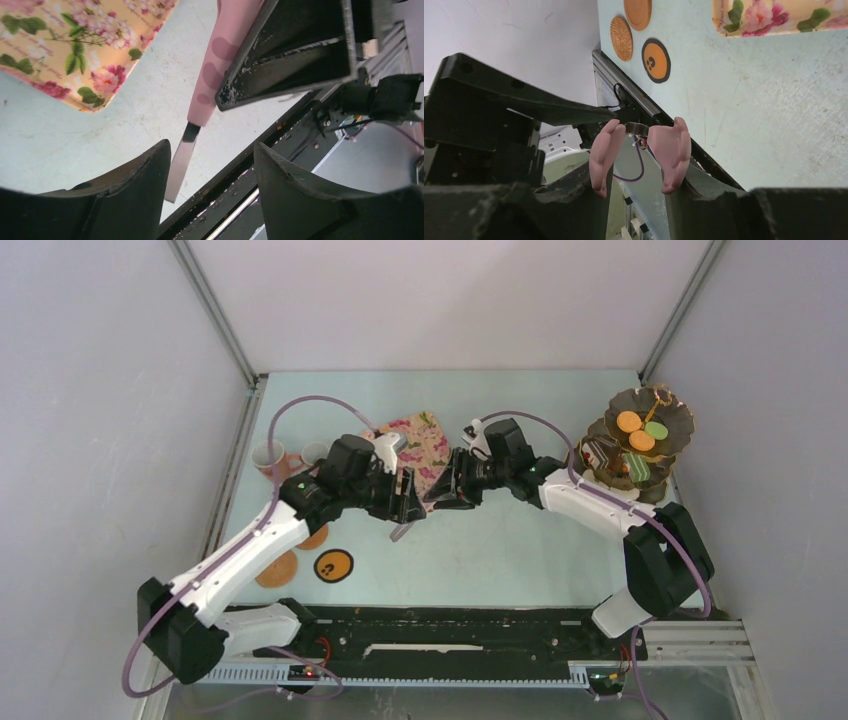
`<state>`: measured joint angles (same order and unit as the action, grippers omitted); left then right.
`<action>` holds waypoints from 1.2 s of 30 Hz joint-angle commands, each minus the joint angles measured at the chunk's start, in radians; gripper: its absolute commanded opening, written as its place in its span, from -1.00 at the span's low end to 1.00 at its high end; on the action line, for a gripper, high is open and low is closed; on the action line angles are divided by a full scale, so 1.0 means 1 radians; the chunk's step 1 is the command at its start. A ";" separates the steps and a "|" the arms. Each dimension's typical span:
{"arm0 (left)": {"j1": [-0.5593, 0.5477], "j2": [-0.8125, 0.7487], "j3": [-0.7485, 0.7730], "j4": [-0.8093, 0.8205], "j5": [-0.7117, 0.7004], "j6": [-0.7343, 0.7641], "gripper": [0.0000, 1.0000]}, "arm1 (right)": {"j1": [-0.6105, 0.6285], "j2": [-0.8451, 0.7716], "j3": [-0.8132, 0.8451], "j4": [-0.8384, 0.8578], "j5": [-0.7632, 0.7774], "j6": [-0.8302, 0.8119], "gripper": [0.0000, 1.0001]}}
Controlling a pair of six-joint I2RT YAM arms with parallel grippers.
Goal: Serve the afternoon tea
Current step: Pick up the clamp from the center of the board.
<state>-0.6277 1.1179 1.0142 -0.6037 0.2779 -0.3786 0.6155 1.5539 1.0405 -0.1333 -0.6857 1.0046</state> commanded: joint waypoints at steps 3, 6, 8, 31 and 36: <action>-0.001 0.097 0.022 0.078 0.095 0.040 0.29 | 0.009 -0.048 0.044 -0.009 -0.041 -0.019 -0.17; -0.002 0.107 0.024 0.086 0.091 0.036 0.11 | 0.014 -0.054 0.044 -0.004 -0.041 -0.009 -0.17; -0.002 0.114 0.026 0.090 0.081 0.031 -0.01 | 0.020 -0.054 0.044 0.001 -0.047 -0.002 -0.17; 0.112 0.006 -0.071 0.202 0.006 -0.501 -1.00 | -0.027 -0.294 -0.020 -0.214 0.202 -0.169 1.00; 0.153 -0.067 -0.125 0.230 -0.069 -0.715 -1.00 | 0.039 -0.357 -0.085 -0.151 0.226 -0.187 0.99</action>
<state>-0.4950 1.1152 0.9051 -0.4370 0.2729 -0.8574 0.5945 1.2419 0.9916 -0.3412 -0.5106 0.8577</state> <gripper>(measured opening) 0.062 0.995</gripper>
